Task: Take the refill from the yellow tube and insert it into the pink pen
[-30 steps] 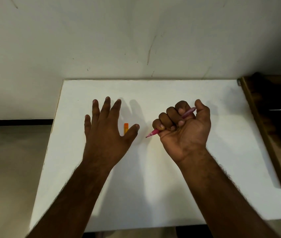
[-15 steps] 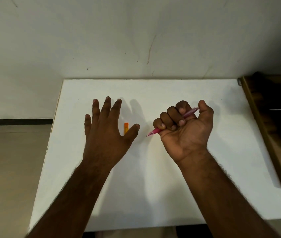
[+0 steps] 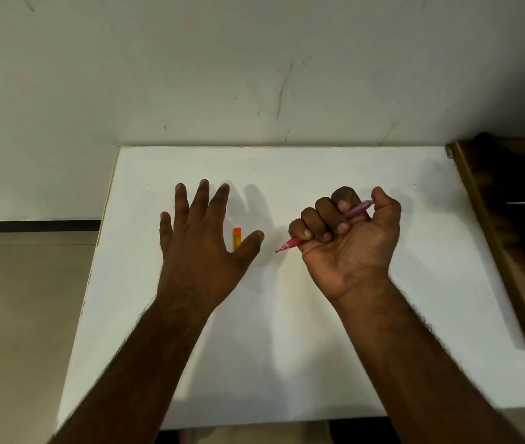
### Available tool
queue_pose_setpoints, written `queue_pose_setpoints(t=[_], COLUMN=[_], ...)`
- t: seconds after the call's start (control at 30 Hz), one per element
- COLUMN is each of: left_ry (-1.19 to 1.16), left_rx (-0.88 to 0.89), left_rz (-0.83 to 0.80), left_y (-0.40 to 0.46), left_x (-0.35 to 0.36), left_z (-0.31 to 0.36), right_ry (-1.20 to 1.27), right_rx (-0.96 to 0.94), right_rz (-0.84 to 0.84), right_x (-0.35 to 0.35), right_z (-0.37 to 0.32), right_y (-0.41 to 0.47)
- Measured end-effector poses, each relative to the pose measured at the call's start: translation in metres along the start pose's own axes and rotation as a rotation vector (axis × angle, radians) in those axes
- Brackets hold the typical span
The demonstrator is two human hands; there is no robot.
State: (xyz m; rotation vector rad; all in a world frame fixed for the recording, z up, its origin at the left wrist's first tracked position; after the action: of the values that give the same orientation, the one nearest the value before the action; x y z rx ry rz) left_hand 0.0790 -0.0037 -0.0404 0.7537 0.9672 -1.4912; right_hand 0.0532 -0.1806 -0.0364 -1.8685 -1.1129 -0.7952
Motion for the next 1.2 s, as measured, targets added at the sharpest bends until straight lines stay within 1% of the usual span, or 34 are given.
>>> queue_pose_setpoints(t=[0.53, 0.87, 1.2], left_ry=[0.003, -0.003, 0.0], left_rx=[-0.001, -0.01, -0.009], left_rz=[-0.009, -0.015, -0.019], left_y=[-0.0001, -0.0017, -0.0008], left_x=[-0.0001, -0.0011, -0.0001], left_z=[-0.0021, -0.0002, -0.0004], right_ry=[0.001, -0.082, -0.044], right_rx=[-0.022, -0.037, -0.009], right_rz=[-0.008, -0.077, -0.05], right_x=[-0.0002, 0.0067, 0.0024], right_z=[-0.0004, -0.0024, -0.0013], right_y=[0.0004, -0.002, -0.0008])
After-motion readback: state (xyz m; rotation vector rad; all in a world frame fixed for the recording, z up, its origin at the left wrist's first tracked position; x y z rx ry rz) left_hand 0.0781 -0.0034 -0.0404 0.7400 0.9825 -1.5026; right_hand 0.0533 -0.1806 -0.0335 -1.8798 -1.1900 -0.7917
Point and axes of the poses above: each hand's wrist, its own y-axis towards the middle knuckle, its own x-axis out of the palm, z = x × y, the point moved 6 cm from there along y, towards the middle knuckle, and after that the axes turned 8 degrees about -x, right-handed, at the moved point
